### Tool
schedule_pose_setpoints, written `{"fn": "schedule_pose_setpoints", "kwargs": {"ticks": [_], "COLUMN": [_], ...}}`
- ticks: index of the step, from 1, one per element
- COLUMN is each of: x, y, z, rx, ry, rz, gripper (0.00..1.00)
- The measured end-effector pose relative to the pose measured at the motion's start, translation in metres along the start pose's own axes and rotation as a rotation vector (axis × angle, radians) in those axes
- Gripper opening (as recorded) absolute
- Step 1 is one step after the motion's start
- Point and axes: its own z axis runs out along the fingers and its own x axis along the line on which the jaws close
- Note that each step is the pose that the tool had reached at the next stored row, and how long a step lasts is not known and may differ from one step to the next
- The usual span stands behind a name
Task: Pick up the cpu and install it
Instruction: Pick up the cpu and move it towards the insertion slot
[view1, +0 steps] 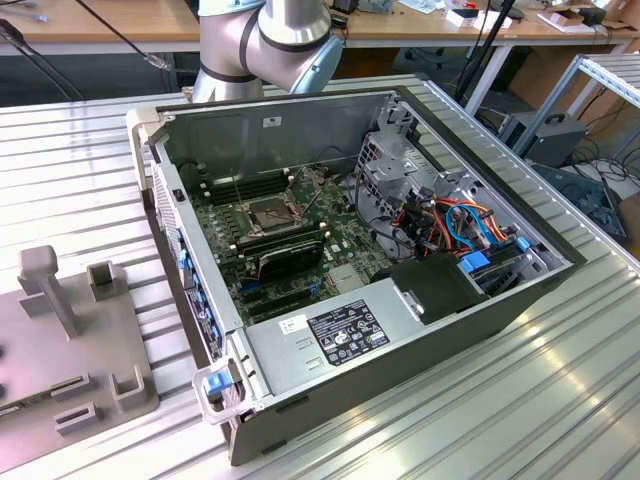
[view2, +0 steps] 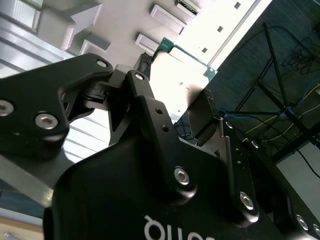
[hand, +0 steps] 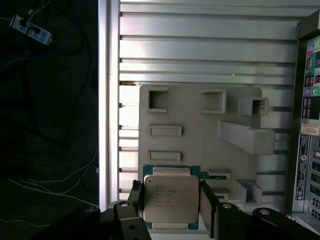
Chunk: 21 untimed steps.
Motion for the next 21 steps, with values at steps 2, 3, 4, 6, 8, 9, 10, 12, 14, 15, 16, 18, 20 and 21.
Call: {"fn": "schedule_pose_setpoints", "kwargs": {"ticks": [2,3,4,6,8,9,10,12,14,15,16,18,20,21], "x": [-0.0007,-0.0012,-0.0018,-0.0041,-0.0054,-0.0058,-0.0063,-0.0068,-0.0075,-0.0081,-0.0091,-0.0113,-0.0135,-0.0146], "y": [0.0,0.0,-0.0001,-0.0001,0.0,0.0,-0.0001,-0.0001,-0.0001,-0.0002,-0.0003,-0.0002,-0.0003,-0.0003], "z": [-0.0002,-0.0002,0.0,-0.0001,0.0,0.0,0.0001,-0.0001,0.0,-0.0001,-0.0001,0.0,-0.0001,-0.0001], "rx": [0.0002,0.0001,0.0,0.0,0.0,0.0,-0.0001,0.0001,0.0,0.0001,0.0,0.0,0.0001,0.0001], "ry": [0.0003,0.0002,0.0001,0.0001,0.0001,0.0,-0.0001,0.0001,0.0,0.0001,0.0001,0.0,0.0001,0.0001], "rz": [0.0,0.0,0.0,0.0,0.0,0.0,0.0,0.0,0.0,0.0,0.0,0.0,0.0,0.0], "gripper": [0.55,0.55,0.55,0.55,0.55,0.55,0.55,0.55,0.55,0.55,0.55,0.55,0.55,0.55]}}
